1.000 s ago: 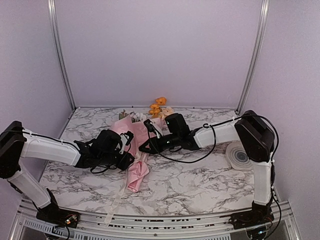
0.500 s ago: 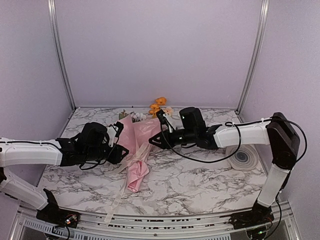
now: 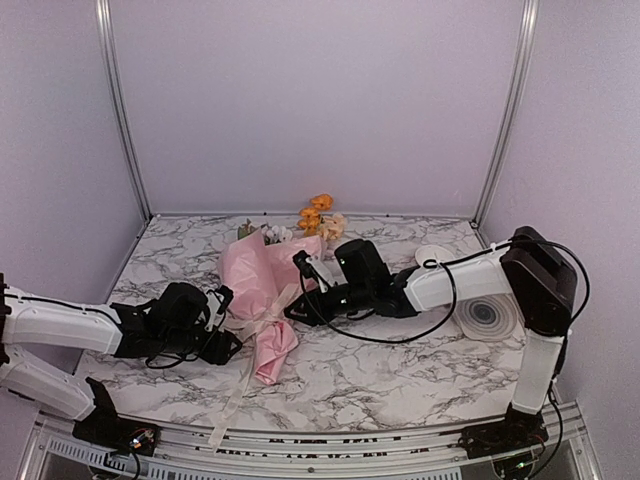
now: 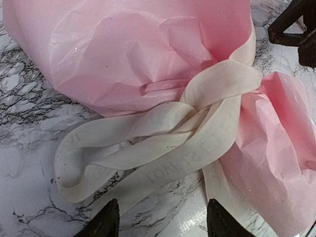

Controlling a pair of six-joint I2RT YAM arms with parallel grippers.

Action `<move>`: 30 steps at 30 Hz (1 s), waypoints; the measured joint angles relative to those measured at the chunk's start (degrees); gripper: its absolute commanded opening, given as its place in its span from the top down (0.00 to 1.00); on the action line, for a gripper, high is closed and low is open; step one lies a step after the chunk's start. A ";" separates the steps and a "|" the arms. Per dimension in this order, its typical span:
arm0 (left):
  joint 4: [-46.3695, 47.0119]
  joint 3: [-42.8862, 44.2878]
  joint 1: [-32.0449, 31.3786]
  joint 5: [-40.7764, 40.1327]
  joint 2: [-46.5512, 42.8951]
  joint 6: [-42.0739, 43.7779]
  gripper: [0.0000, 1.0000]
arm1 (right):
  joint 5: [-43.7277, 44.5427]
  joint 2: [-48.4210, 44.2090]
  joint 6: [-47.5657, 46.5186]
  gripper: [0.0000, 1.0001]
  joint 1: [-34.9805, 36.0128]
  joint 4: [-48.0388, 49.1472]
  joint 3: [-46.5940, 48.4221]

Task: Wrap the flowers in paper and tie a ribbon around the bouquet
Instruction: Tie the half-tied ribbon around the folded bouquet.

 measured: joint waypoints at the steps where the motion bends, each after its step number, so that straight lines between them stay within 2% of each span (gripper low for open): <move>1: 0.11 0.46 0.00 -0.52 1.49 0.72 0.36 | 0.00 0.20 0.20 0.64 -0.04 0.22 0.00; 8: 2.45 4.13 0.00 -3.28 11.87 5.60 0.39 | -0.20 0.52 0.70 0.66 -0.15 1.49 0.00; 13: 4.85 4.59 -0.02 -5.95 14.58 7.17 0.43 | -0.76 0.52 0.85 0.68 -0.44 2.23 0.00; 15: 6.47 4.59 -0.17 -6.49 14.58 7.91 0.53 | -1.09 0.52 0.90 0.68 -0.55 2.54 0.00; 20: 10.69 4.59 -0.52 -5.88 14.80 10.03 0.95 | -1.51 0.52 1.05 0.69 -0.83 2.62 0.00; 21: 11.39 4.52 -0.57 -5.53 14.88 10.45 1.00 | -1.62 0.52 1.09 0.70 -0.87 2.69 0.00; 27: 14.10 2.64 -0.85 -3.17 14.45 9.66 1.00 | -2.54 0.52 2.01 0.71 -1.55 4.37 -0.72; 30: 14.23 -0.85 -1.05 -2.40 11.17 7.72 1.00 | -2.91 0.52 2.16 0.71 -2.60 5.01 -1.55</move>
